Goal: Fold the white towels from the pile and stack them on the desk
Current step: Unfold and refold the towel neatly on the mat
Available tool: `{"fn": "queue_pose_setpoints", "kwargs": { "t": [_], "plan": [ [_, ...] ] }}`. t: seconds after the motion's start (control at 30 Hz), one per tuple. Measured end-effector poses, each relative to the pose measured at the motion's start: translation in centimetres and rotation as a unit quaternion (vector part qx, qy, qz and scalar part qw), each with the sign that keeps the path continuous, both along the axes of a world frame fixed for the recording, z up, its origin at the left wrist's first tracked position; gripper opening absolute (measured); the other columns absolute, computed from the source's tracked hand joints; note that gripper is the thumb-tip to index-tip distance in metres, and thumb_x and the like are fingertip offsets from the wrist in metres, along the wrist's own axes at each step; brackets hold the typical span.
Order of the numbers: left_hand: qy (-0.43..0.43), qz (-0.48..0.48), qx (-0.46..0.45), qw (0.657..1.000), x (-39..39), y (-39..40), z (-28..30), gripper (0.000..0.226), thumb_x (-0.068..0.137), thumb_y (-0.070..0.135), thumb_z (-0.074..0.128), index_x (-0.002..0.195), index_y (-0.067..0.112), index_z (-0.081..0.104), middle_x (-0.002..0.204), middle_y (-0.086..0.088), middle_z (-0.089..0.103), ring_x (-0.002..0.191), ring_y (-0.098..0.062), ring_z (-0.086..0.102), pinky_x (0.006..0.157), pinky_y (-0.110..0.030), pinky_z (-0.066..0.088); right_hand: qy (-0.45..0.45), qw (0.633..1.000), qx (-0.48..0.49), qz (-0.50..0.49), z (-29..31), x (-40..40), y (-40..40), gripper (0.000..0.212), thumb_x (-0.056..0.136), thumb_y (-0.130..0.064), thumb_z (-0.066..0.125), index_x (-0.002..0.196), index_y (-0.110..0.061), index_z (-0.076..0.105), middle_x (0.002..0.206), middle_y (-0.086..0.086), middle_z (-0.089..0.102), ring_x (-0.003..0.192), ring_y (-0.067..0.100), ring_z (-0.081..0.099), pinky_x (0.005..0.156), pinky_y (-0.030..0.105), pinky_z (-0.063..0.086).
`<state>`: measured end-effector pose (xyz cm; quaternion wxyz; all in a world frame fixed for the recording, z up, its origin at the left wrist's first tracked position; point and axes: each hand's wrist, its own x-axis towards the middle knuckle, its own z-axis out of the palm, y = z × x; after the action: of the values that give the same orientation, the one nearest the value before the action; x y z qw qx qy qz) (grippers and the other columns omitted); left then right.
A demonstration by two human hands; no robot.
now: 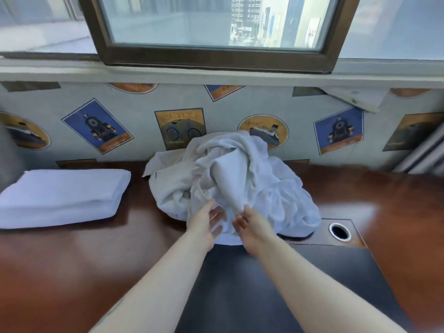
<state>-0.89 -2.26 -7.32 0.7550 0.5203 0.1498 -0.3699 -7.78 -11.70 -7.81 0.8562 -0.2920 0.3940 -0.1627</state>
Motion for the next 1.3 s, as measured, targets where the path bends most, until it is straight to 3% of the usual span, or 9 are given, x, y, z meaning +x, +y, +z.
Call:
{"fn": "queue_pose_setpoints", "kwargs": {
  "t": [0.43,0.63,0.7,0.83,0.93,1.0,1.07,1.17,1.3],
  "plan": [
    [0.038,-0.144,0.058,0.987,-11.8,5.9,-6.7,0.029,0.089,0.033,0.067,0.115,0.020,0.062,0.115,0.004,0.066,0.111,-0.014,0.057,0.106,-0.043,0.037,0.164,0.986,0.016,0.020,-10.7,-17.1,8.5,0.014,0.099,-0.011,0.049,0.095,-0.002,0.059,0.051,0.002,0.040,0.036,0.008,0.033,0.043,0.024,0.045],
    [-0.183,-0.172,0.162,0.954,-15.6,8.6,-9.4,0.046,0.081,0.011,0.072,0.122,0.022,0.053,0.123,0.007,0.054,0.112,-0.006,0.053,0.086,-0.021,0.040,0.239,0.959,-0.149,-0.004,-11.6,-21.8,12.7,0.028,0.093,-0.030,0.059,0.077,-0.007,0.055,0.065,0.008,0.048,0.048,0.018,0.037,0.045,0.027,0.037],
    [-0.295,-0.220,0.228,0.901,-17.5,9.1,-9.6,0.059,0.079,0.008,0.069,0.130,0.026,0.046,0.133,0.010,0.041,0.127,-0.012,0.042,0.097,-0.026,0.041,0.229,0.946,-0.230,0.013,-10.0,-23.2,13.5,0.032,0.085,-0.036,0.062,0.065,-0.013,0.052,0.061,0.001,0.045,0.053,0.016,0.035,0.047,0.027,0.032],
    [-0.580,-0.326,0.260,0.700,-19.7,9.2,-8.8,0.059,0.082,0.011,0.060,0.136,0.030,0.048,0.154,0.017,0.017,0.146,-0.006,0.007,0.119,-0.030,0.014,0.188,0.915,-0.337,0.117,-5.5,-24.5,12.1,0.035,0.067,-0.036,0.066,0.054,-0.019,0.039,0.057,-0.003,0.033,0.054,0.013,0.030,0.047,0.024,0.029],
    [-0.629,-0.461,0.243,0.576,-20.1,8.0,-6.9,0.021,0.080,0.011,0.059,0.099,0.017,0.066,0.140,0.010,0.050,0.142,-0.011,0.028,0.120,-0.030,-0.001,0.201,0.853,-0.446,0.183,-2.2,-25.4,8.8,0.037,0.067,-0.032,0.074,0.052,-0.015,0.045,0.053,-0.003,0.034,0.054,0.013,0.033,0.051,0.028,0.030],
    [-0.598,-0.446,0.253,0.616,-20.4,7.6,-5.1,0.009,0.077,0.017,0.063,0.074,0.021,0.054,0.082,0.009,0.061,0.099,-0.015,0.054,0.116,-0.030,0.016,0.225,0.799,-0.523,0.195,-0.1,-26.5,6.0,0.032,0.074,-0.026,0.077,0.052,-0.023,0.054,0.050,-0.005,0.046,0.055,0.016,0.044,0.054,0.032,0.037],
    [-0.569,-0.394,0.243,0.680,-20.2,7.3,-3.5,0.031,0.072,0.024,0.067,0.060,0.023,0.038,0.056,0.009,0.040,0.069,-0.015,0.043,0.081,-0.022,0.037,0.247,0.749,-0.590,0.175,2.2,-28.0,3.3,0.022,0.078,-0.023,0.075,0.061,-0.030,0.063,0.063,-0.009,0.064,0.070,0.016,0.061,0.066,0.034,0.048],
    [-0.586,-0.333,0.262,0.690,-19.5,6.4,-0.9,0.036,0.077,0.022,0.067,0.056,0.027,0.038,0.054,0.010,0.042,0.057,-0.008,0.037,0.056,-0.024,0.027,0.266,0.672,-0.683,0.107,5.1,-30.4,-0.4,0.006,0.082,-0.021,0.075,0.082,-0.028,0.076,0.078,-0.012,0.059,0.077,0.016,0.059,0.067,0.031,0.043],
    [-0.674,-0.199,0.334,0.628,-20.6,4.3,2.5,0.028,0.081,0.025,0.064,0.066,0.027,0.041,0.067,0.004,0.050,0.064,-0.019,0.046,0.052,-0.031,0.031,0.247,0.631,-0.734,-0.034,7.4,-32.3,-2.7,0.009,0.085,-0.021,0.074,0.092,-0.024,0.079,0.072,-0.005,0.052,0.066,0.019,0.053,0.057,0.030,0.037]
  ]
}}
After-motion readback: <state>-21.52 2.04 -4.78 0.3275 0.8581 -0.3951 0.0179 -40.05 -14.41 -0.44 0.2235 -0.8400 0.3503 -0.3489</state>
